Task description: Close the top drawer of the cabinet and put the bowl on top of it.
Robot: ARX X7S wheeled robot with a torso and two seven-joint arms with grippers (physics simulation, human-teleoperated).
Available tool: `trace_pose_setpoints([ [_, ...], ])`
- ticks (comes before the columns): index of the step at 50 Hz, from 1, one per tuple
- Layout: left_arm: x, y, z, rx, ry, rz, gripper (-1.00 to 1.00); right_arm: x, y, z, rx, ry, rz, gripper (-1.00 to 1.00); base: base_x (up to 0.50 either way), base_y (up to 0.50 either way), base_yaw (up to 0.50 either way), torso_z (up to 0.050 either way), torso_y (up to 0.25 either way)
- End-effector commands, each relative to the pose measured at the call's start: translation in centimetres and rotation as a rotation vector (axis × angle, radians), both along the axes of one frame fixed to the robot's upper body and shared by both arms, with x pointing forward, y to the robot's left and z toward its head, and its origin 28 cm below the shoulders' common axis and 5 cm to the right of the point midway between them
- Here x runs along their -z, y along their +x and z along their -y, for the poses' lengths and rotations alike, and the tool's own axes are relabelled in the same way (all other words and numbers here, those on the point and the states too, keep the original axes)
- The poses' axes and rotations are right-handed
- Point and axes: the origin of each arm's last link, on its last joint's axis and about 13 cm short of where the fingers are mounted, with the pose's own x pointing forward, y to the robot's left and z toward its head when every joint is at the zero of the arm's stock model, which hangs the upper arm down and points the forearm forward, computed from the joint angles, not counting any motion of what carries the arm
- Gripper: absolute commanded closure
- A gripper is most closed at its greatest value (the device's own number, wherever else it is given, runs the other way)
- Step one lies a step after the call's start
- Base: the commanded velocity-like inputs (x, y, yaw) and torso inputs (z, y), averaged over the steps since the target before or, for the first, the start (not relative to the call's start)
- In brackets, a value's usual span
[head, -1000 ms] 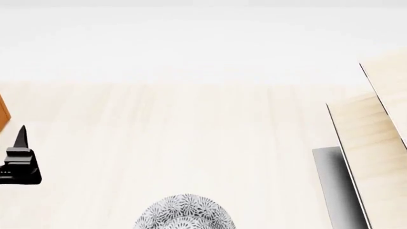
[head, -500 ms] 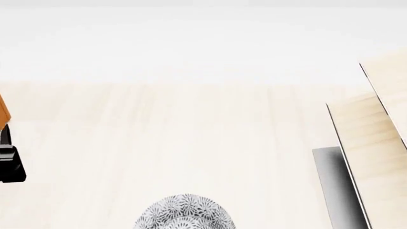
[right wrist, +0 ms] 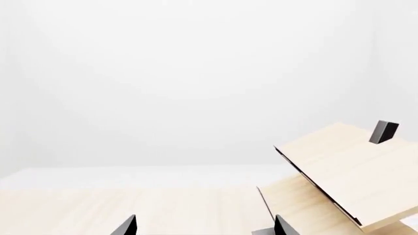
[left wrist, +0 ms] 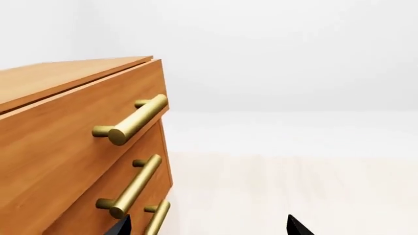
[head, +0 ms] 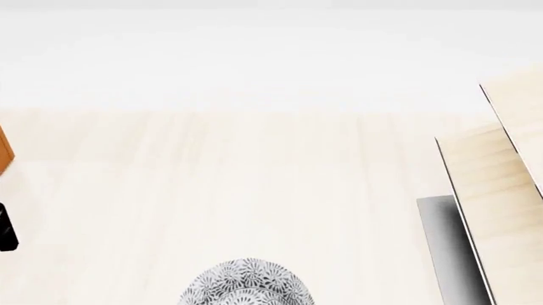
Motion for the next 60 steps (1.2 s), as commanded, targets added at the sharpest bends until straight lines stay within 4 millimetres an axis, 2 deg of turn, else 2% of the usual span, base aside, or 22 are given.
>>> trace_pose_setpoints([
  [1,0.3,-0.4,-0.5,-0.013,-0.003,-0.003,-1.00,0.1,0.1,-0.1,-0.001,-0.005,-0.002,-1.00,0.00,0.00,0.00,0.000,0.000],
  [8,0.4,-0.5,-0.8,-0.020,-0.001,-0.006,-1.00,0.0,0.1,-0.1,-0.002,-0.006,-0.002,-1.00,0.00,0.00,0.00,0.000,0.000],
  [32,-1.2,-1.2,-2.4,-0.096,0.046,0.009,-1.00,0.2,0.2,-0.2,-0.007,-0.010,-0.007,-1.00,0.00,0.00,0.00,0.000,0.000],
  [37,-1.2,-0.8,-2.6,-0.118,0.048,0.008,-1.00,0.1,0.2,-0.2,-0.008,-0.013,-0.008,-1.00,0.00,0.00,0.00,0.000,0.000],
  [43,-1.5,0.7,-2.5,-0.144,0.052,-0.006,-1.00,0.1,0.2,-0.2,-0.007,-0.018,-0.010,-1.00,0.00,0.00,0.00,0.000,0.000],
  [53,-0.8,3.0,-3.4,-0.239,0.018,-0.053,-1.00,0.2,0.2,-0.1,-0.002,-0.014,-0.008,-1.00,0.00,0.00,0.00,0.000,0.000],
  [60,-0.4,3.7,-3.8,-0.291,0.024,-0.057,-1.00,0.2,0.2,-0.1,-0.002,-0.014,-0.008,-1.00,0.00,0.00,0.00,0.000,0.000],
])
